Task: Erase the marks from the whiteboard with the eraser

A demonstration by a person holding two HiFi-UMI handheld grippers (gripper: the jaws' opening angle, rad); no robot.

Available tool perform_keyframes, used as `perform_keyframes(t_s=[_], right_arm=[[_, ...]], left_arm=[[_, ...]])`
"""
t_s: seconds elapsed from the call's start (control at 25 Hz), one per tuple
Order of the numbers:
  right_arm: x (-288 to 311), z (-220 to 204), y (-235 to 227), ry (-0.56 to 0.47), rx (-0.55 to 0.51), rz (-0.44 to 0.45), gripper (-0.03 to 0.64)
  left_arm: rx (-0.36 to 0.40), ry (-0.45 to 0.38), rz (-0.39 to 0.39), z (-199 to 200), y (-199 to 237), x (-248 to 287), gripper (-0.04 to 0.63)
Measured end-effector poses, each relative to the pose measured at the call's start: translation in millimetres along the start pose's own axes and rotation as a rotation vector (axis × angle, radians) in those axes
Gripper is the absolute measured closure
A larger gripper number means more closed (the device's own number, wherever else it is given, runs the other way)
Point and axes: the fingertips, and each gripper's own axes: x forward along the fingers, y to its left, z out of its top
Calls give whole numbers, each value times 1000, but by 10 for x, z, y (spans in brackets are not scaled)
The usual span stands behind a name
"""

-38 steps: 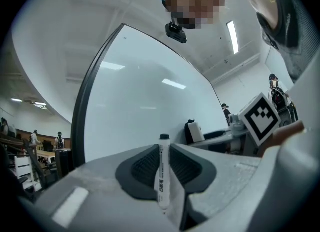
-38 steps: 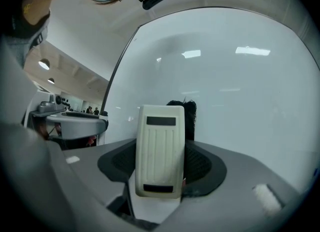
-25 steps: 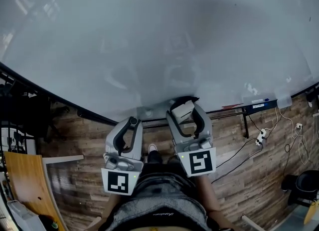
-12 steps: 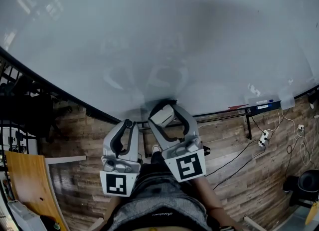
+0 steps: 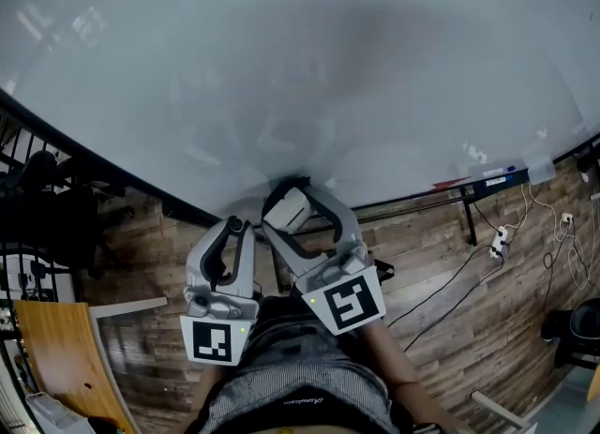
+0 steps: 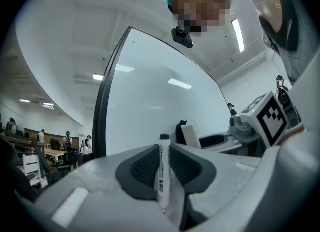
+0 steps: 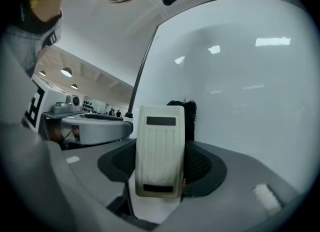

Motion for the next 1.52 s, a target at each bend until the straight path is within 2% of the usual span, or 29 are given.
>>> perform_keyframes(t_s=[0.4, 0.64, 0.8, 0.96, 1.04, 1.24, 1.52], right_arm=[[-438, -218, -623, 58, 58, -121, 357], [-808, -273, -1210, 86, 98, -249, 357], [-836, -288, -1227, 93, 67, -242, 357], [-828, -261, -1244, 86, 92, -267, 356], [-801, -257, -1207, 96, 78, -251, 356], [-596, -255, -857, 101, 15, -127, 356], [-288, -199, -370, 93, 15, -4, 356]], left_arm=[[-9, -9, 5, 65, -169, 248, 523], [-44, 1, -25, 65, -430, 434, 523], [-60, 14, -24, 54, -515, 453, 523], [-52, 19, 5, 60, -508, 413, 523], [-45, 32, 19, 36, -490, 398, 523], [-43, 22, 48, 56, -393, 326, 523], [-38, 31, 54, 24, -240, 179, 523]])
